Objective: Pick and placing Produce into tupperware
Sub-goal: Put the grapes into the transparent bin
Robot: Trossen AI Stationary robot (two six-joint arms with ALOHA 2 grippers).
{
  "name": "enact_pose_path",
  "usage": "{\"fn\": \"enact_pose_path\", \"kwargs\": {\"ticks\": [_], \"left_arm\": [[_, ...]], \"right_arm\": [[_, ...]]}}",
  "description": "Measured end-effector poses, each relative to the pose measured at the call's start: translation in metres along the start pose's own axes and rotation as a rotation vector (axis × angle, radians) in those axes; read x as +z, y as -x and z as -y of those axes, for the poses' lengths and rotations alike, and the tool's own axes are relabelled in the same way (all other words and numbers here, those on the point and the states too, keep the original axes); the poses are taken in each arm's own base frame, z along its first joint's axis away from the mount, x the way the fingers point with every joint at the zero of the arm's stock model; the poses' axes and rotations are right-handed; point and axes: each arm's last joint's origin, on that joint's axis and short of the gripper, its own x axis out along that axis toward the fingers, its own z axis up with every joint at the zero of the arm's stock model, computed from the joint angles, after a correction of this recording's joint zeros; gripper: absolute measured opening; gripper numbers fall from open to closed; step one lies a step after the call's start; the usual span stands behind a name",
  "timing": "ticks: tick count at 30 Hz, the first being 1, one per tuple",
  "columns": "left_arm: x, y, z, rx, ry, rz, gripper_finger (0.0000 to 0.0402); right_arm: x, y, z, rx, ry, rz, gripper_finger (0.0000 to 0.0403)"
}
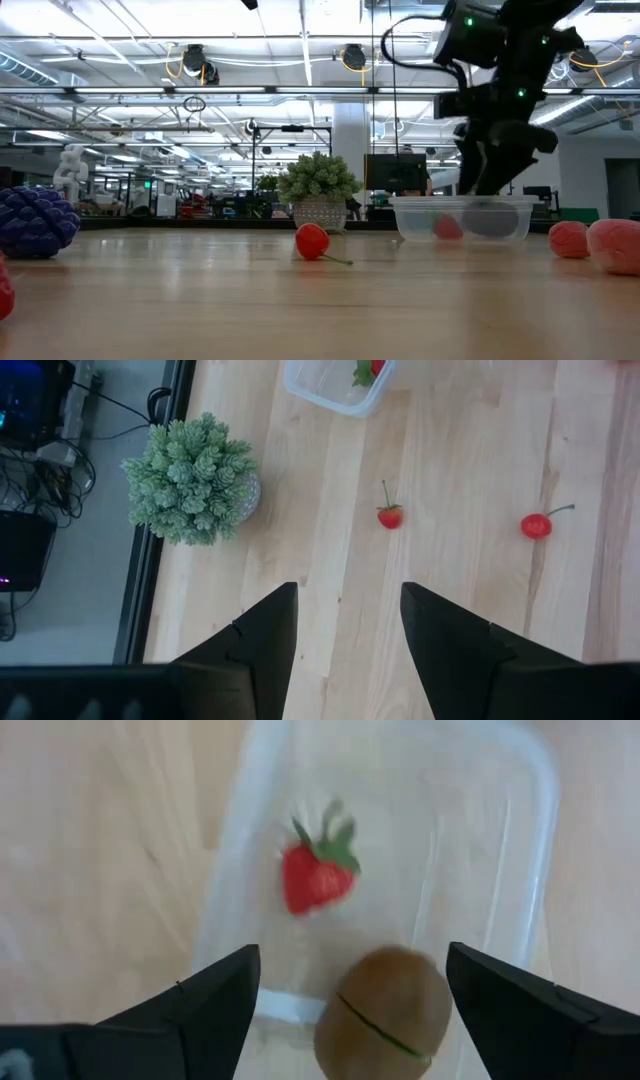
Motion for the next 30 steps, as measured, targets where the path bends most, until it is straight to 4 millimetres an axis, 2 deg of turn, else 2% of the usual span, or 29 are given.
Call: {"fn": "enact_pose_path", "kwargs": {"ticks": [5, 15, 19, 23, 26, 30], "left_arm": [[0.0, 0.0, 0.0, 0.0, 0.003, 0.0, 0.0184], [0.004, 0.0, 0.003, -0.057, 0.074, 0.026, 0.0184], [0.004, 0.002, 0.007, -0.091, 0.085, 0.027, 0.0184], [-0.003, -0.006, 0.018, -0.107, 0.125, -0.013, 0.0184], [-0.015, -0.018, 0.033, -0.153, 0.157, -0.102, 0.0184], [-0.043, -0.045, 0.051, -0.143, 0.192, -0.29, 0.0184]], "right_arm": [[0.02, 0.018, -0.007, 0.02, 0.025, 0.086, 0.031], [0.062, 0.07, -0.027, 0.082, 0.082, 0.309, 0.0311], [0.066, 0.081, -0.043, 0.158, 0.085, 0.374, 0.0311], [0.064, 0.087, -0.058, 0.226, 0.089, 0.397, 0.0311], [0.061, 0.09, -0.068, 0.25, 0.107, 0.398, 0.0311], [0.057, 0.094, -0.079, 0.274, 0.142, 0.406, 0.0311]]}}
